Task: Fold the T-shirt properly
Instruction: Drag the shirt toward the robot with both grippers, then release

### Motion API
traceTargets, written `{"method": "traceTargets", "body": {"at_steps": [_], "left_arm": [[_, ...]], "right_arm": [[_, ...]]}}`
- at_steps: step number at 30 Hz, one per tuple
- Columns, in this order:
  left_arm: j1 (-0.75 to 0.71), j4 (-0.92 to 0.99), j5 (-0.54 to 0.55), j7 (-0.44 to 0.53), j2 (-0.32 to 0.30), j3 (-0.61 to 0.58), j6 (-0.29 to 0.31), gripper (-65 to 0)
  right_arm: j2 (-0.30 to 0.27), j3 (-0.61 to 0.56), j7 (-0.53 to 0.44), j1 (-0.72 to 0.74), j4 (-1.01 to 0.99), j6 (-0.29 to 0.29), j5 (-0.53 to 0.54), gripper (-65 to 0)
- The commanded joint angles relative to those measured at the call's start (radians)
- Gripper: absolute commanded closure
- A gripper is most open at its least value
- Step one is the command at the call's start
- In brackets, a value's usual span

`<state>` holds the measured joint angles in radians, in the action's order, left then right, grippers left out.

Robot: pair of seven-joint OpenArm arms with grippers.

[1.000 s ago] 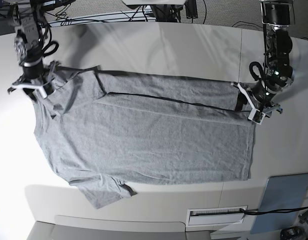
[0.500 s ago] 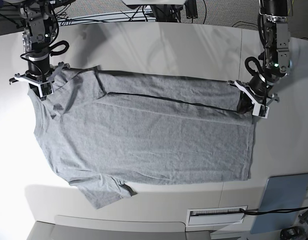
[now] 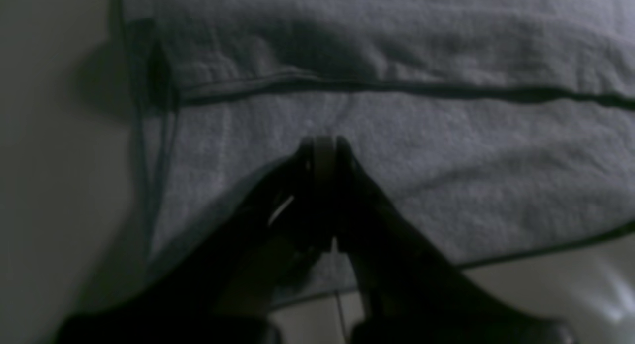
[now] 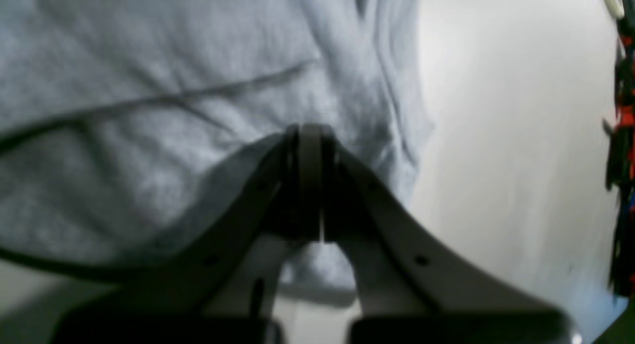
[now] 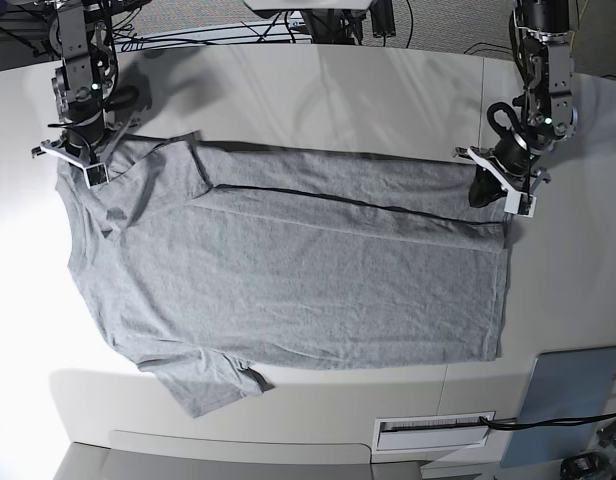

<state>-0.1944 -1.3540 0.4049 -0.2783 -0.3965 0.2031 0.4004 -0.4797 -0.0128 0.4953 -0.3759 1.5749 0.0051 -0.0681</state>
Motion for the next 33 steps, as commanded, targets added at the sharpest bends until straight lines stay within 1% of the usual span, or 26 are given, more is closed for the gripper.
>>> {"method": "traceTargets", "body": {"at_steps": [1, 5, 9, 13, 19, 21, 26, 27, 30, 31, 33], "left_arm": [[-0.024, -0.001, -0.023, -0.035, -0.014, 0.002, -0.007, 0.0], [-0.088, -0.004, -0.023, -0.035, -0.017, 0.002, -0.003, 0.0], [-0.151, -0.008, -0.022, -0.035, -0.019, 0.003, 0.064, 0.0], [-0.203, -0.008, -0.023, -0.036, -0.019, 0.003, 0.100, 0.0], [-0.303, -0.037, -0.034, -0.035, -0.019, 0.004, 0.099, 0.0], [-0.342, -0.061, -0.034, -0.035, -0.019, 0.010, 0.099, 0.0], [-0.428, -0.108, -0.034, -0.033, -0.019, 0.064, 0.101, 0.0], [-0.442, -0.111, -0.035, -0.025, -0.019, 0.082, 0.120, 0.0], [-0.477, -0.111, -0.038, 0.004, -0.019, 0.143, 0.206, 0.0], [-0.487, -0.111, -0.038, 0.004, -0.019, 0.161, 0.226, 0.0], [-0.505, -0.111, -0.038, 0.002, -0.019, 0.193, 0.245, 0.0]], "right_arm": [[-0.013, 0.008, 0.037, -0.006, 0.004, 0.010, 0.000, 0.0], [-0.013, 0.008, 0.031, -0.050, 0.005, 0.010, 0.000, 0.0], [-0.014, 0.008, 0.023, -0.115, 0.010, 0.010, -0.006, 0.0], [-0.014, 0.008, -0.002, -0.194, 0.050, 0.006, -0.037, 0.0], [-0.013, 0.008, -0.003, -0.286, 0.119, -0.008, -0.038, 0.0], [-0.013, 0.008, -0.005, -0.308, 0.122, -0.018, -0.055, 0.0], [-0.013, 0.008, -0.006, -0.384, 0.123, -0.074, -0.129, 0.0], [-0.013, 0.008, -0.008, -0.401, 0.123, -0.087, -0.143, 0.0], [-0.013, 0.008, -0.027, -0.451, 0.123, -0.117, -0.169, 0.0], [-0.013, 0.008, -0.033, -0.466, 0.123, -0.122, -0.169, 0.0], [-0.013, 0.008, -0.037, -0.490, 0.123, -0.124, -0.170, 0.0]]}}
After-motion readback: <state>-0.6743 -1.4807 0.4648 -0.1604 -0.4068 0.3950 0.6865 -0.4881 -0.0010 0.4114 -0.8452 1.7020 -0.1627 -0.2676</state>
